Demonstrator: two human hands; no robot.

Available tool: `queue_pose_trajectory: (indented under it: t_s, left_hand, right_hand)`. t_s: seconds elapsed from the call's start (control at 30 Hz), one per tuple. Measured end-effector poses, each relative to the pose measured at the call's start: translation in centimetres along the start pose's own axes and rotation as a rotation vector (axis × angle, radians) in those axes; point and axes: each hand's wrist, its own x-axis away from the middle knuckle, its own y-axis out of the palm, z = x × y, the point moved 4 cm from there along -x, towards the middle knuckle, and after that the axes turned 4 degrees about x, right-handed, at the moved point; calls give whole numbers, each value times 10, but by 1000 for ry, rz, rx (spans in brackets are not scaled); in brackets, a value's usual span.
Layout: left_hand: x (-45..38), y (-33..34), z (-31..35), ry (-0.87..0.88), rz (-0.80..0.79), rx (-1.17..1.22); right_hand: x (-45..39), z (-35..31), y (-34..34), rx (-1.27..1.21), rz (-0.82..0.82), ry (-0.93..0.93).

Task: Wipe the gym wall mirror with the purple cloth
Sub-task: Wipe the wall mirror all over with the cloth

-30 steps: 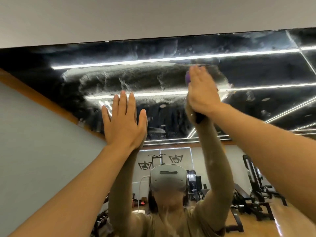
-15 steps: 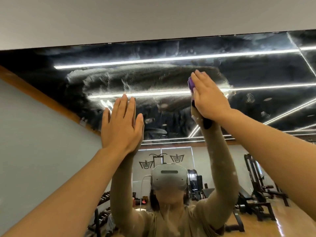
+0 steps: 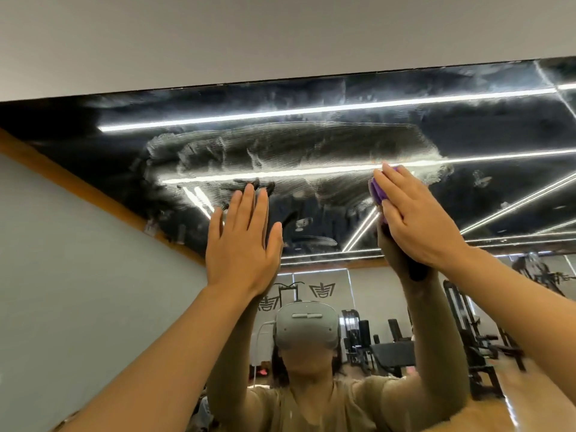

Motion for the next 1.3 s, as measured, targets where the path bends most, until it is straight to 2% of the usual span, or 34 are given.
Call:
queue_pose_trajectory:
  t_s: [0.2,0.47,0.57,0.67,0.83,1.03,1.2,1.3]
  left_hand:
    - [0,1,-4,31,-1,-4]
    - [1,1,0,4,31,4]
    - [2,1,5,-14,24,15]
    - [7,1,6,-35,11,26]
    - [18,0,2,33,-14,20]
    - [20,2,1,27,-8,15]
    - [21,4,2,15,-10,26]
    - [20,1,0,26,-21,28]
  right_hand:
    - [1,1,2,25,15,-2]
    - [-54,13,-6,11,34,78]
    - [-26,12,-4,-14,46,82]
    - [36,7,3,5,44,22]
    - [75,8,7,31,-18,10]
    - [57,8,4,40,-47,-49]
    - [-26,9,-4,29,-45,43]
    - [-37,4,-3,5,-10,91]
